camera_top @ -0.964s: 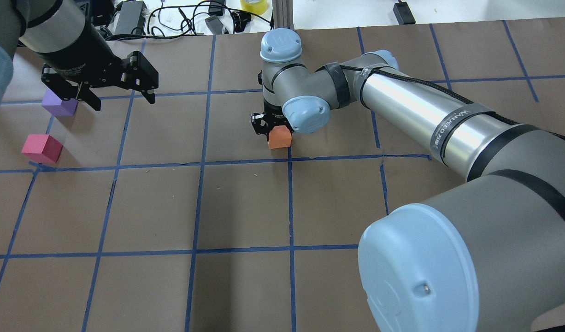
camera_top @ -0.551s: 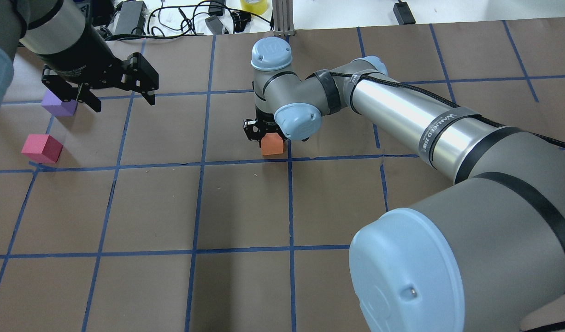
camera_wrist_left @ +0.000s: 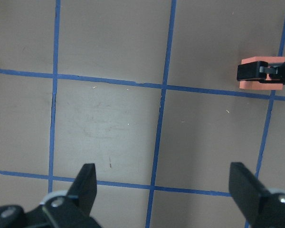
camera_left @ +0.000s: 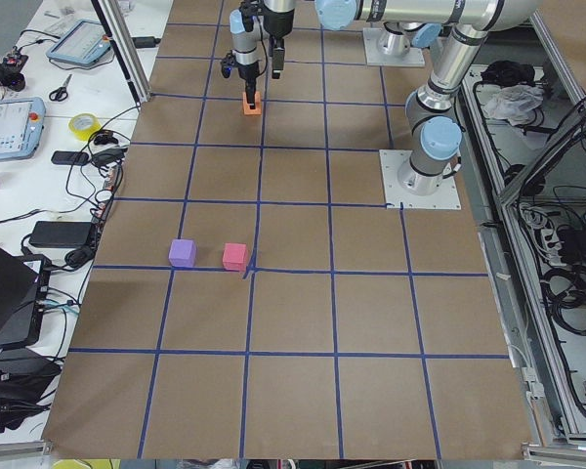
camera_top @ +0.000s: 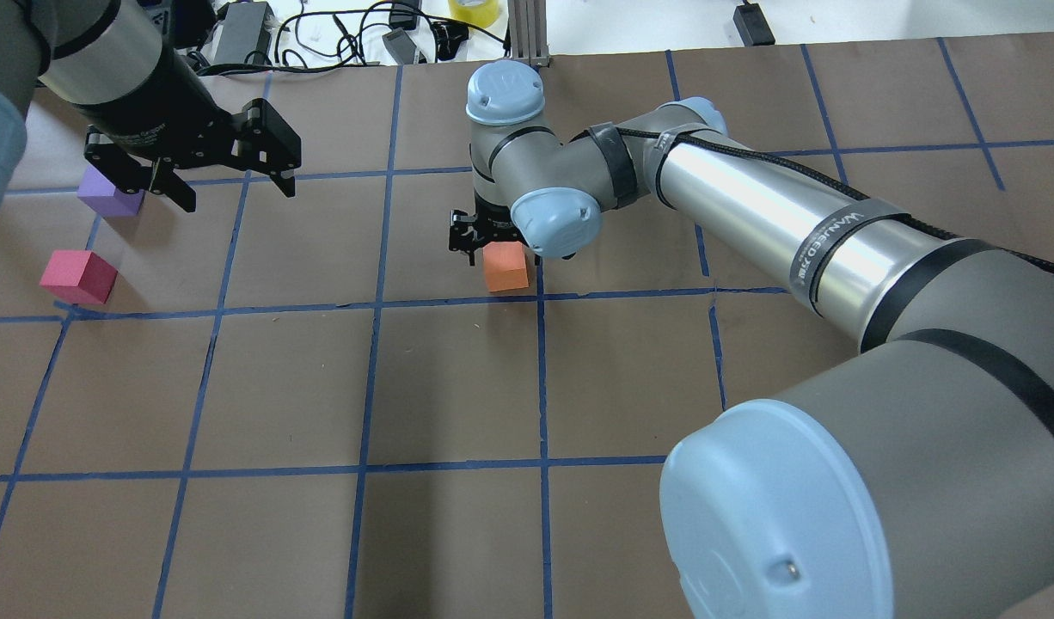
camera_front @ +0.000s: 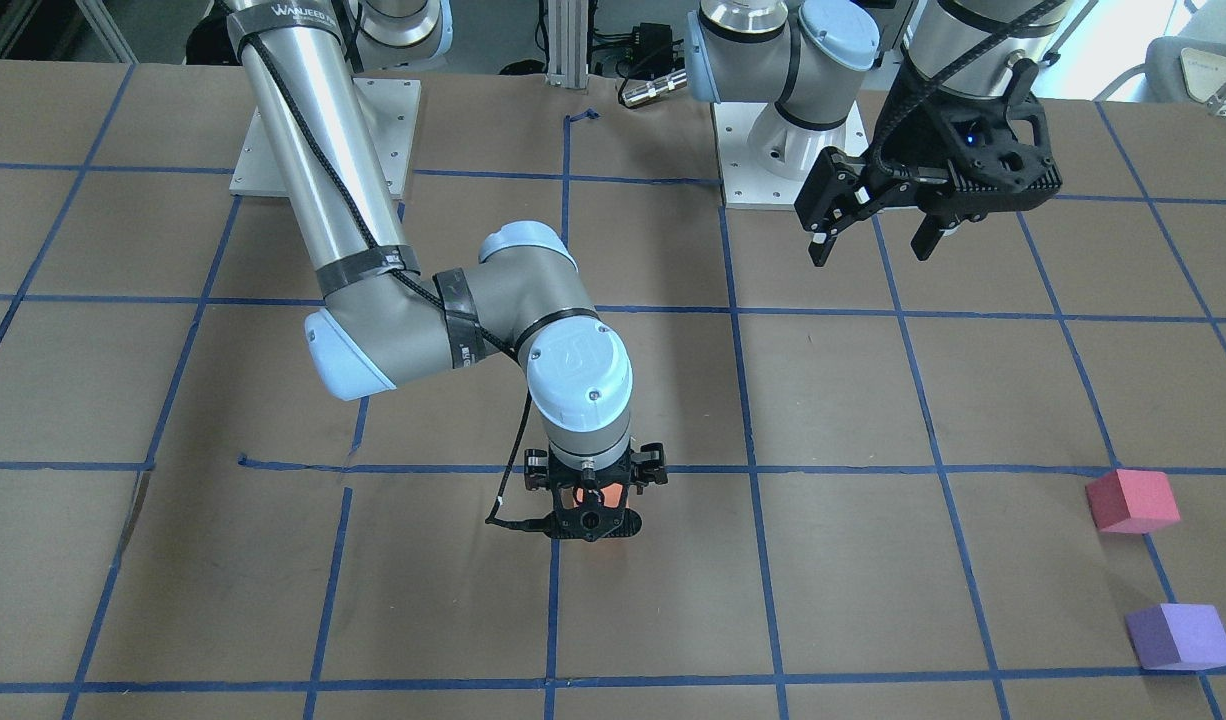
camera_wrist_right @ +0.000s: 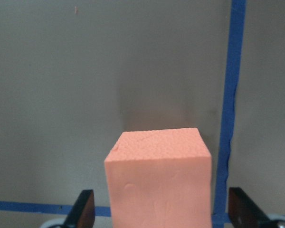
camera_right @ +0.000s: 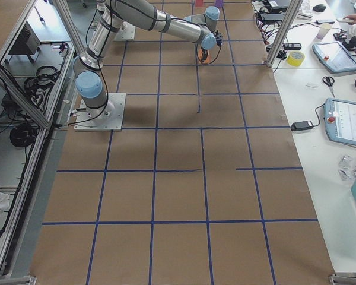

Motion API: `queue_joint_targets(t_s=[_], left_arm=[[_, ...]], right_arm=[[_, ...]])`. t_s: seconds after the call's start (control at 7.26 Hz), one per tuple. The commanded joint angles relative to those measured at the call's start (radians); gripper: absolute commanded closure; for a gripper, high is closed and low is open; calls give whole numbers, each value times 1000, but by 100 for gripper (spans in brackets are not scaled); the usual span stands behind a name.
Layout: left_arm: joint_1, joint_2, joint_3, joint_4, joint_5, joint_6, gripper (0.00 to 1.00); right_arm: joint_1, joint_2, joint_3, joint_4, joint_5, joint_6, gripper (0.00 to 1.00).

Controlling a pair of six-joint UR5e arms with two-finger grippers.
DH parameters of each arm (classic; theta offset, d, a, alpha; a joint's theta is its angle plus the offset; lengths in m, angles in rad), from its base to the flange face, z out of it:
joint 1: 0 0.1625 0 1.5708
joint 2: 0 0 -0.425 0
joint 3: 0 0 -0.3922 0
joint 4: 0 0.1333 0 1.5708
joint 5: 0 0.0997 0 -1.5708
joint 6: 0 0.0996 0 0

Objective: Arrange blocks in a line
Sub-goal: 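Raise the right gripper away while the left arm reaches toward the orange cube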

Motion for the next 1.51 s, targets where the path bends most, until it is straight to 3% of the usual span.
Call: queue_joint_targets(t_s=[0.0, 0.41, 0.55, 0.69, 0.83, 1.1, 1.38], left_arm=[[-3, -18, -3, -1, -46, -5, 0], [-46, -125, -16, 138, -46, -136, 0], [-102, -185, -16, 219, -42, -161, 0], [-162, -249, -16, 318, -40, -216, 0], [-198, -324, -15, 403, -40, -253, 0], [-289, -444, -4, 526, -36, -355, 0], [-330, -524, -3, 540, 4, -358, 0]], right_arm=[[-50, -157, 17, 118, -8, -19, 0], [-187, -370, 25, 367, -20, -151, 0], [-250, -433, 25, 422, -99, -191, 0], [-296, -493, 32, 468, -112, -217, 0], [-323, -524, 72, 486, -117, -319, 0], [-373, -541, 153, 415, -117, -347, 0], [-392, -548, 152, 404, -148, -335, 0]])
